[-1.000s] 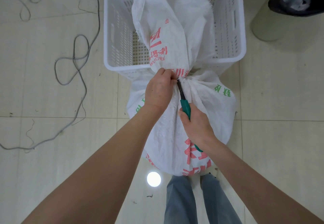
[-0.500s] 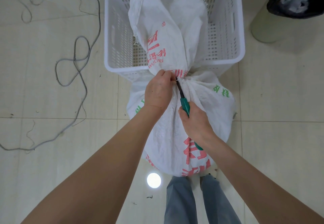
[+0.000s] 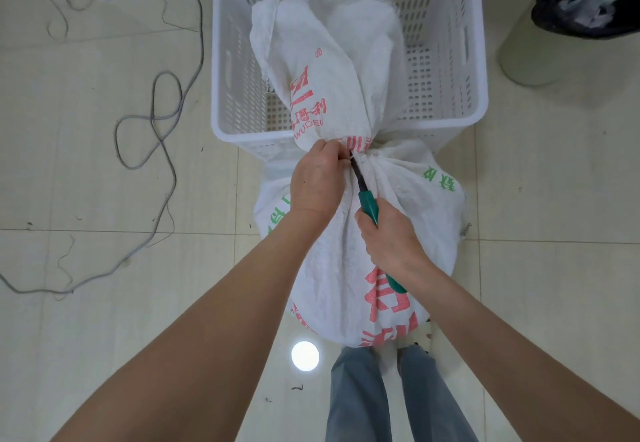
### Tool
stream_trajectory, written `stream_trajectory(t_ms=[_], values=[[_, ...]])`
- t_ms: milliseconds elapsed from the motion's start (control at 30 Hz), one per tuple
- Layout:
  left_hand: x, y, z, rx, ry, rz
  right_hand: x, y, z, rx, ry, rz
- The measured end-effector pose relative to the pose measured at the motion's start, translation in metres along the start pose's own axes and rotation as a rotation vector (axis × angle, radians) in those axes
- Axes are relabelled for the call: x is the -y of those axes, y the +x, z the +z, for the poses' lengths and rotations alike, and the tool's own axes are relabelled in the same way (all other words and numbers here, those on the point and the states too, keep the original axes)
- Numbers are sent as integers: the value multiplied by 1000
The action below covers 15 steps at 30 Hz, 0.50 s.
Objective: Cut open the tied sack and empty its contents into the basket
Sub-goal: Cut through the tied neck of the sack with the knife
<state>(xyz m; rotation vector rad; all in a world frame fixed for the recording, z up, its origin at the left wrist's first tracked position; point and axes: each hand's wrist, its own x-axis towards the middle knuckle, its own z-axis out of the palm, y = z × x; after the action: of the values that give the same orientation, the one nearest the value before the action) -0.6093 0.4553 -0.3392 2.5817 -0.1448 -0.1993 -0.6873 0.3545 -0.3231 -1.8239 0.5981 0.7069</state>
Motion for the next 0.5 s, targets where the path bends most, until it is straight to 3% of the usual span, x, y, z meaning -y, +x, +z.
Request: stream_trajectory(t_ms=[500], values=[[-3,1,-3,36,22,-18,-2,-1,1,-8,-11,13]])
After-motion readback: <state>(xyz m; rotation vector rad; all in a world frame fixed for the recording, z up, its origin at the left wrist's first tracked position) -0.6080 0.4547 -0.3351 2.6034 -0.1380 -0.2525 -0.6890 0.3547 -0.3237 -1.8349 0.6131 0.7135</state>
